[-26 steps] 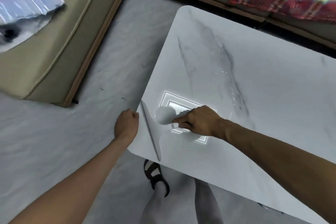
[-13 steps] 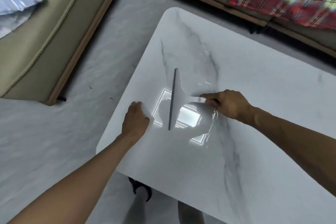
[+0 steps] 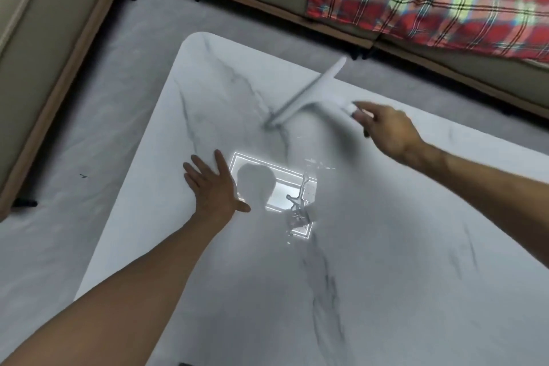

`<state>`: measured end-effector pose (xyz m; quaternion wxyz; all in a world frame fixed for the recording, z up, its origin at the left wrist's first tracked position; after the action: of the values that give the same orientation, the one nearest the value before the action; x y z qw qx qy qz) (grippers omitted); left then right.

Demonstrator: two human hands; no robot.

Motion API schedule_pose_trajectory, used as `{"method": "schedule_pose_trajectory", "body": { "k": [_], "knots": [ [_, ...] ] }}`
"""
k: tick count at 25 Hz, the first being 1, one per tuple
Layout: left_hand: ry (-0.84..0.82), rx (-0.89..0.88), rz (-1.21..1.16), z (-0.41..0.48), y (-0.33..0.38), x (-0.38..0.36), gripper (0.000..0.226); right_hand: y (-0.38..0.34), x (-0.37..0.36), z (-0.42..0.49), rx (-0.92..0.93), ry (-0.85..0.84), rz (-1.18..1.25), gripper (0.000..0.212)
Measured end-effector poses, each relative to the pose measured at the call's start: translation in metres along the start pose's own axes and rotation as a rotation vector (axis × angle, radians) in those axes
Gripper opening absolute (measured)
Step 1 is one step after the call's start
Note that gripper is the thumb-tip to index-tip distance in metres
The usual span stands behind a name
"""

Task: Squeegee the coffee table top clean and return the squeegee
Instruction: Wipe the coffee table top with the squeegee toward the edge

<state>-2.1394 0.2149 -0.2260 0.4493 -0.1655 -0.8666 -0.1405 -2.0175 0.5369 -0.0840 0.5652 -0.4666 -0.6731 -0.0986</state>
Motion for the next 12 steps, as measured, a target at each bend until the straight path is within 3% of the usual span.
{"method": "schedule_pose_trajectory", "body": {
  "k": [5, 9, 12],
  "knots": [
    [-0.047, 0.017, 0.050, 0.008, -0.002, -0.004, 0.155, -0.049, -0.037, 0.069, -0.014, -0.006, 0.041, 0.039],
    [-0.053, 0.003, 0.090, 0.009, 0.000, -0.003, 0.153, -0.019, -0.048, 0.011, 0.028, -0.026, -0.074, 0.042],
    [-0.046, -0.009, 0.133, 0.008, 0.003, -0.001, 0.152, 0.025, -0.050, -0.062, -0.047, -0.106, -0.103, 0.046]
  ]
}}
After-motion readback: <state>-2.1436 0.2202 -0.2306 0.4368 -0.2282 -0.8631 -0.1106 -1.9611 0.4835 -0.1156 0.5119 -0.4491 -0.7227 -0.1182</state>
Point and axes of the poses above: each hand's wrist, its own z-axis towards the middle knuckle, its own x-axis out of the back of the hand, y = z × x, the point moved 10 cm from there along z, towards the middle knuckle, and after that the axes turned 6 degrees about y, right-handed, at the moved point
